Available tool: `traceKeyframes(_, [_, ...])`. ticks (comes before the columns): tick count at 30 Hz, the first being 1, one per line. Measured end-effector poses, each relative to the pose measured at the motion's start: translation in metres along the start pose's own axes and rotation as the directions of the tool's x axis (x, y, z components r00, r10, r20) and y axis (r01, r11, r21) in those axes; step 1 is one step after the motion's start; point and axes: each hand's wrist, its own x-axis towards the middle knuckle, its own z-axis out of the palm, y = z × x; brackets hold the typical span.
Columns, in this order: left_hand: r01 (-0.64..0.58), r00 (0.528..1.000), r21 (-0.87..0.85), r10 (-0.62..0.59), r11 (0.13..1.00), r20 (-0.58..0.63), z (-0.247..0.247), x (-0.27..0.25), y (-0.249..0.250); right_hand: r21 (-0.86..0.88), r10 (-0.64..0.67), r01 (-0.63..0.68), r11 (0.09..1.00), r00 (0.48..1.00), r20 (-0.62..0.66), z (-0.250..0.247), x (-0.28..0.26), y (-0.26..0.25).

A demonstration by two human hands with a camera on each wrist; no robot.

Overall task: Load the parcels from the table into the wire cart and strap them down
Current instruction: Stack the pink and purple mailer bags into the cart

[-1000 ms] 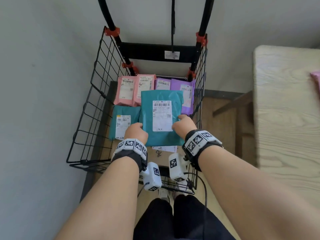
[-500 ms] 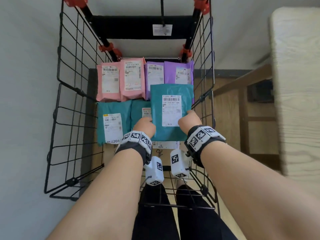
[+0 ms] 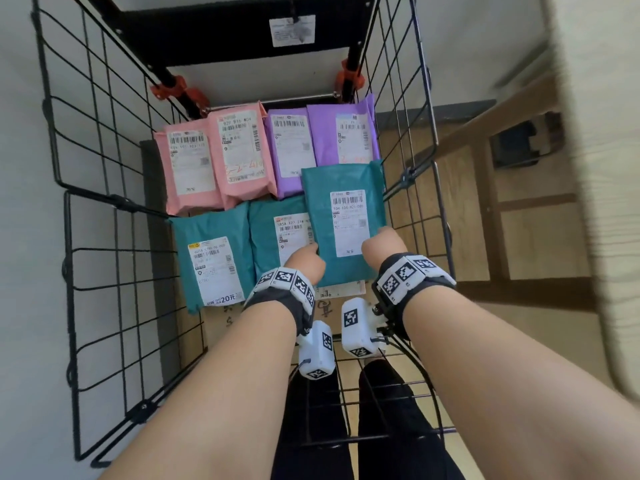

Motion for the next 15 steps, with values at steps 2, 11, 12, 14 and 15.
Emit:
traceKeyframes(2, [-0.001, 1.0, 0.034, 0.0, 0.999, 0.029, 0.0, -0.001, 0.0, -0.004, 0.006, -0.006, 1.0, 1.0, -0.018, 0.001, -0.001, 0.005])
traceKeyframes(11, [-0.018, 0.99, 0.008, 0.019, 1.0, -0.14, -0.015, -0.037, 0.01, -0.019, -0.07, 0.07, 0.997, 0.997, -0.012, -0.01, -0.029, 0.006])
traceKeyframes(12, [-0.016, 0.986, -0.006, 0.015, 1.0, -0.166, -0.017, -0.043, 0.012, -0.023, -0.09, 0.09, 0.996, 0.996, -0.012, -0.014, -0.035, 0.005])
traceKeyframes(14, [-0.008, 0.972, -0.038, -0.002, 0.999, -0.236, -0.021, -0.056, 0.015, -0.035, -0.129, 0.128, 0.991, 0.992, -0.011, -0.025, -0.047, 0.001])
traceKeyframes(15, [-0.002, 0.959, -0.058, -0.014, 0.998, -0.283, -0.024, -0.064, 0.016, -0.04, -0.153, 0.153, 0.987, 0.988, -0.008, -0.029, -0.053, -0.001])
